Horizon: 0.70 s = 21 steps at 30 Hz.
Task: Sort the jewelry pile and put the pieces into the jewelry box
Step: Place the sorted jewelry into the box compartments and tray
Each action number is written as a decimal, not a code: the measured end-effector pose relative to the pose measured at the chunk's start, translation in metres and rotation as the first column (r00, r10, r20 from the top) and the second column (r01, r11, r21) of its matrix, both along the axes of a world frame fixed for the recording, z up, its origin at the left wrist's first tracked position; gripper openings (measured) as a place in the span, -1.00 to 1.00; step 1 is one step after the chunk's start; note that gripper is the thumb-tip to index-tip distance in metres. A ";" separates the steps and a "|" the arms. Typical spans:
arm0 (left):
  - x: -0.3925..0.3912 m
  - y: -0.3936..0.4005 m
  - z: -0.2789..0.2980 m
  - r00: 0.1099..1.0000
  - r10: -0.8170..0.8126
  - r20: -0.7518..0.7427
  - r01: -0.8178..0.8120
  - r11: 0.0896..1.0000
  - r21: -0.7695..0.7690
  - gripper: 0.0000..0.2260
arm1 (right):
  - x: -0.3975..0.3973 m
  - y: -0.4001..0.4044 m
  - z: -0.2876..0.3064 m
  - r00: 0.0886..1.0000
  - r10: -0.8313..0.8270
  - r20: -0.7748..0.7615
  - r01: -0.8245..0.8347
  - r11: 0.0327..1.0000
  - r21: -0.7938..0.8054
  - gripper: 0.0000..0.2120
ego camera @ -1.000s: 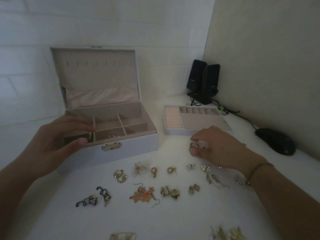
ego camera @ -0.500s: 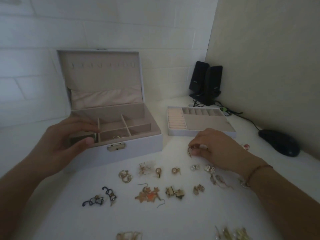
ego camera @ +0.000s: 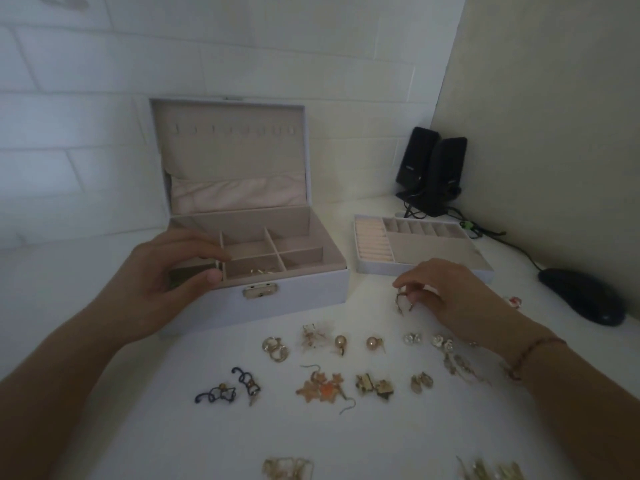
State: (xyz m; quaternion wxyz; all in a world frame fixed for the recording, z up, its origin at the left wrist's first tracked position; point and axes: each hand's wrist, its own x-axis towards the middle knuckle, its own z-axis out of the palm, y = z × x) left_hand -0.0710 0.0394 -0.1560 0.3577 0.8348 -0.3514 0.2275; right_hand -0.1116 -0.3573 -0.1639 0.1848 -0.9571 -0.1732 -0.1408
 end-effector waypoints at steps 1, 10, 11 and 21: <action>0.000 0.000 0.000 1.000 0.001 0.004 -0.001 1.000 0.003 -0.56 | 0.000 -0.001 0.001 1.000 0.002 0.014 -0.002 1.000 0.012 -0.78; -0.002 -0.002 0.003 0.999 0.009 0.031 -0.009 1.000 0.021 -0.54 | -0.007 0.019 0.030 0.998 -0.012 0.057 0.005 0.993 0.122 -0.67; -0.003 -0.002 0.004 0.999 0.006 0.036 -0.007 1.000 0.028 -0.56 | -0.005 0.025 0.037 0.998 0.006 0.058 -0.012 0.994 0.113 -0.65; -0.003 -0.001 0.006 0.999 -0.006 0.040 0.003 0.998 0.057 -0.75 | 0.046 0.102 0.081 0.972 0.235 0.024 -0.236 0.967 0.094 -0.74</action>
